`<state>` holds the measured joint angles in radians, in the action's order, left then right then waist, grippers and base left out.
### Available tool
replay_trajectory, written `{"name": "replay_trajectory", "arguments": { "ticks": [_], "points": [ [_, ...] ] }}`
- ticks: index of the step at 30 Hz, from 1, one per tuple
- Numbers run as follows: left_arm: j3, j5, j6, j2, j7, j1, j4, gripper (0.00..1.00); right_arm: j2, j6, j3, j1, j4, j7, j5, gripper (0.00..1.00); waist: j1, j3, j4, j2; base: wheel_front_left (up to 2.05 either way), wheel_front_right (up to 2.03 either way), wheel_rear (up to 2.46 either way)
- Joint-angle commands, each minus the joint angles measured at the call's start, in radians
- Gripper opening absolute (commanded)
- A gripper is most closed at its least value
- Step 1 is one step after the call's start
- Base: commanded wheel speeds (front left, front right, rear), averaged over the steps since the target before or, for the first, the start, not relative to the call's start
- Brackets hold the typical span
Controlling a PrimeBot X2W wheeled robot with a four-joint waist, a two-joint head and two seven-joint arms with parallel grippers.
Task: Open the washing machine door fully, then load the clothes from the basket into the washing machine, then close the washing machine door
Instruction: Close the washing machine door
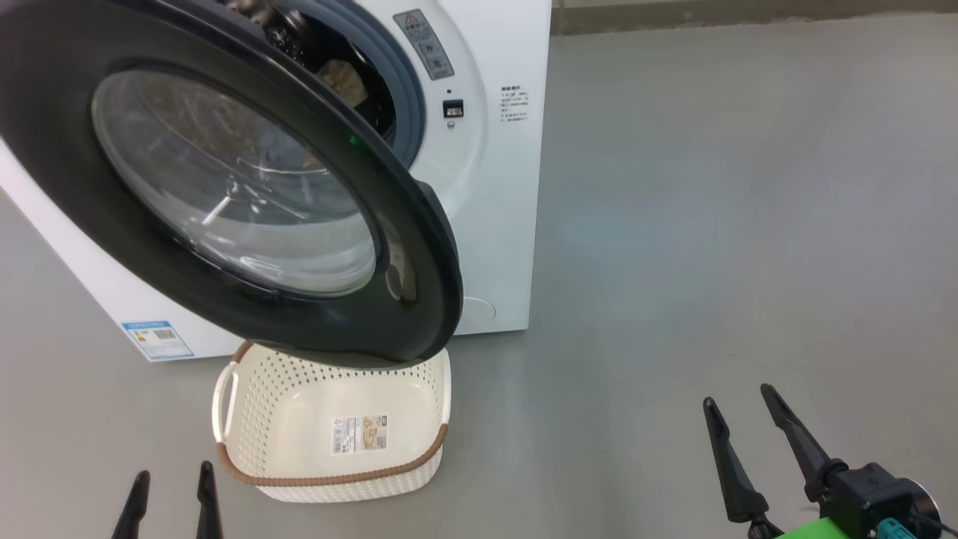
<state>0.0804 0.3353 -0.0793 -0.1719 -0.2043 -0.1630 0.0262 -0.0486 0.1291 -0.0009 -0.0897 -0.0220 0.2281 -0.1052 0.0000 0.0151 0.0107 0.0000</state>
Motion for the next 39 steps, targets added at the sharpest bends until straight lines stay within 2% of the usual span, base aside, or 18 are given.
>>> {"name": "replay_trajectory", "arguments": {
  "ticks": [1, 27, 28, 29, 30, 39],
  "points": [
    [-0.029, -0.014, -0.011, -0.018, -0.012, 0.018, -0.016, 1.00, -0.003, 0.002, 0.018, 0.001, -0.030, -0.004, 0.017, 1.00, 0.0000, -0.007, 0.000, 0.0000, 0.00, 0.00, 0.00],
    [-0.014, -0.017, -0.043, -0.020, -0.010, 0.007, -0.031, 1.00, -0.002, 0.002, 0.000, -0.012, -0.036, -0.015, 0.016, 1.00, 0.0000, -0.028, -0.015, 0.0000, 0.00, 0.00, 0.00],
    [-0.013, -0.017, -0.045, -0.020, -0.010, 0.008, -0.032, 1.00, -0.002, 0.002, -0.001, -0.012, -0.036, -0.015, 0.015, 0.58, 0.0000, -0.028, -0.015, 0.0000, 0.00, 0.00, 0.00],
    [-0.012, -0.018, -0.046, -0.020, -0.009, 0.009, -0.033, 1.00, -0.002, 0.002, -0.003, -0.012, -0.037, -0.015, 0.012, 0.26, 0.0000, -0.027, -0.015, 0.0000, 0.00, 0.00, 0.00],
    [-0.011, -0.018, -0.047, -0.020, -0.009, 0.009, -0.034, 1.00, -0.002, 0.002, -0.005, -0.012, -0.036, -0.015, 0.005, 0.00, 0.0000, -0.027, -0.015, 0.0000, 0.00, 0.00, 0.00],
    [0.000, -0.020, -0.055, -0.021, -0.009, 0.017, -0.039, 1.00, -0.002, 0.002, 0.005, -0.001, -0.024, -0.025, -0.005, 0.00, 0.0000, -0.021, -0.013, 0.0000, 0.00, 0.00, 0.00]
  ]
}}
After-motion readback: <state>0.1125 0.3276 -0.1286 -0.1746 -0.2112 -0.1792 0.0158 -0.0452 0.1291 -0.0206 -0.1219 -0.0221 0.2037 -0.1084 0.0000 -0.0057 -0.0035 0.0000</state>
